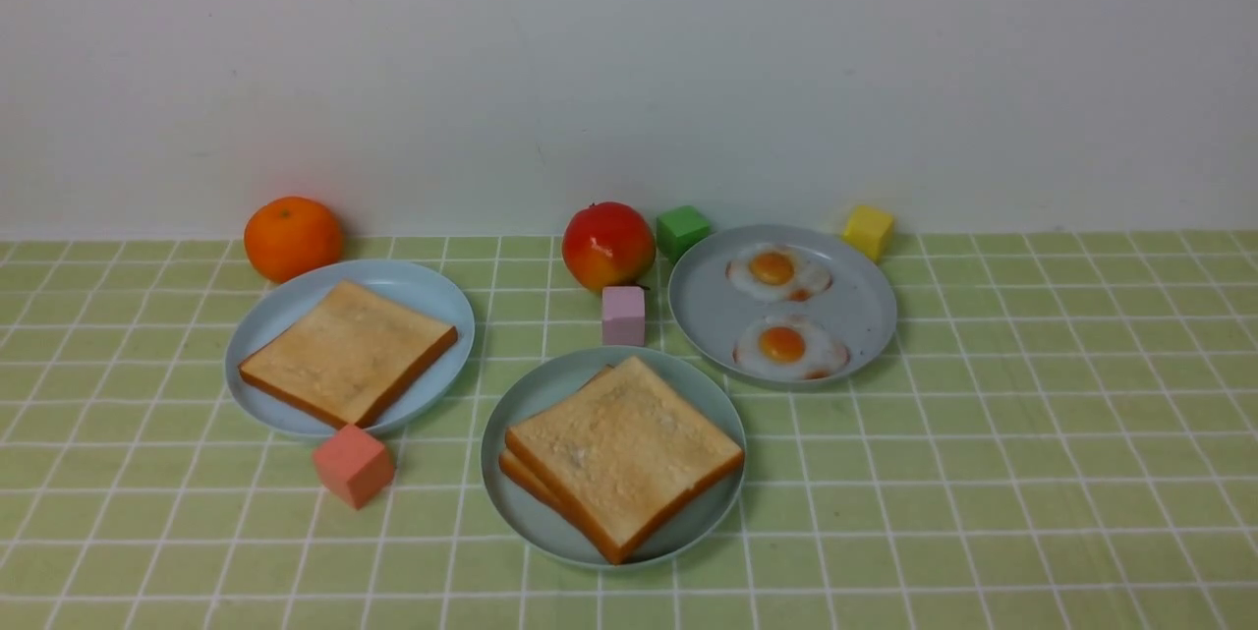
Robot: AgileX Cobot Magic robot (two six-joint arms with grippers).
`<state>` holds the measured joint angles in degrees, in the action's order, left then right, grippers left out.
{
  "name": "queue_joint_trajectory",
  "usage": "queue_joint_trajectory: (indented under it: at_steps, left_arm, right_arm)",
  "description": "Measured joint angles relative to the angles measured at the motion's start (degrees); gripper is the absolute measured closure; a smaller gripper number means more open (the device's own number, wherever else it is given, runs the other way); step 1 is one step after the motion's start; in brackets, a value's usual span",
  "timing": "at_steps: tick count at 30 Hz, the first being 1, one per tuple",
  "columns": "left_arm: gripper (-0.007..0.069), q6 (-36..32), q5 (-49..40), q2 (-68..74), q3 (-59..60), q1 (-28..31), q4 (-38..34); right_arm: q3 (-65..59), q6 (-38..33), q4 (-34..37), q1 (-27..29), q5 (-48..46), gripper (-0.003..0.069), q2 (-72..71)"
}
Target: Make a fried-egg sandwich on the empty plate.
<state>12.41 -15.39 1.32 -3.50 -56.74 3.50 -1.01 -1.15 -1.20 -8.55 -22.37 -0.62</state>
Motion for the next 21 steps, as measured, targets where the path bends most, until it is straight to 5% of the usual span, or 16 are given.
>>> queue_joint_trajectory:
  at_steps: [21]
  left_arm:
    - [0.0601,0.0,-0.04,0.0,0.0,0.0,0.13]
  right_arm:
    - [0.0,-0.05,0.0,0.0,-0.06,0.0603,0.0]
